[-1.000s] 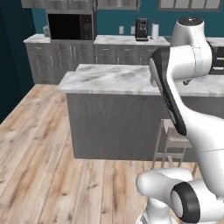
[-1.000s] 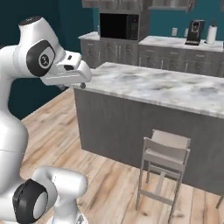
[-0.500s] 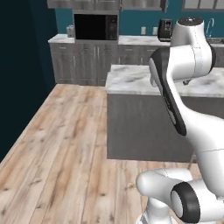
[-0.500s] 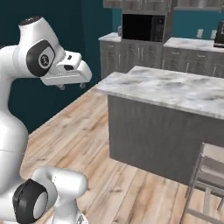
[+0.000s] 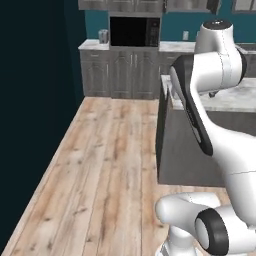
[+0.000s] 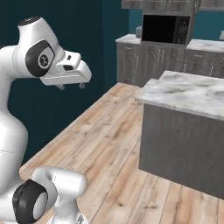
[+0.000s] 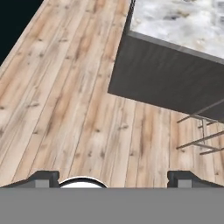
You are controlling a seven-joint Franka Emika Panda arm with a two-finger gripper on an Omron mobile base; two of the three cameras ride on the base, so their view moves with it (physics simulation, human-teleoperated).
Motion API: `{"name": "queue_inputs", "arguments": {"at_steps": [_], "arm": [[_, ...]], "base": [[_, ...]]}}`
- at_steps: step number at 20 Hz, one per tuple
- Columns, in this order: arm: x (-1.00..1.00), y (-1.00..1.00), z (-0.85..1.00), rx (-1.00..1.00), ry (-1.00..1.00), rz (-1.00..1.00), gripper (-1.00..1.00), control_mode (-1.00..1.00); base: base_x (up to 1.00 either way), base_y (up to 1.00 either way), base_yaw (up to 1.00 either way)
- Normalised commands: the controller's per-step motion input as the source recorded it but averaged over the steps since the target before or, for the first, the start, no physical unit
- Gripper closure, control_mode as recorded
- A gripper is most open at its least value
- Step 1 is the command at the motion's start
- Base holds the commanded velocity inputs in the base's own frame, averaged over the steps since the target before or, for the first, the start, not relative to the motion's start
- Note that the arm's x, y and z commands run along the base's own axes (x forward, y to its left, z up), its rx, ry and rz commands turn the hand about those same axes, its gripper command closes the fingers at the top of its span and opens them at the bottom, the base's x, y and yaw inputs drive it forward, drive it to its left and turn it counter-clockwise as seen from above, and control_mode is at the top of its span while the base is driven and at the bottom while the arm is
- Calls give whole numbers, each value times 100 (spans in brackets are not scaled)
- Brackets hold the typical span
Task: There is a bowl on the dining counter. Grab a lemon wedge from the fridge and place it in the bowl. Then get the liquor bottle and glass cup from the cabinet and place them next to the bowl.
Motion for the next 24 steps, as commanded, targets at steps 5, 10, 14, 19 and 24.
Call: {"name": "queue_inputs", "arguments": {"at_steps": [5, 10, 14, 19, 24], "arm": [[0, 0, 0, 0, 0, 0, -100, 100], [0, 0, 0, 0, 0, 0, -100, 100], [0, 0, 0, 0, 0, 0, -100, 100], [0, 0, 0, 0, 0, 0, -100, 100], [0, 0, 0, 0, 0, 0, -100, 100]], "base": [[94, 97, 0], [100, 76, -1], [100, 52, -3], [100, 20, -10], [100, 0, -20]]}}
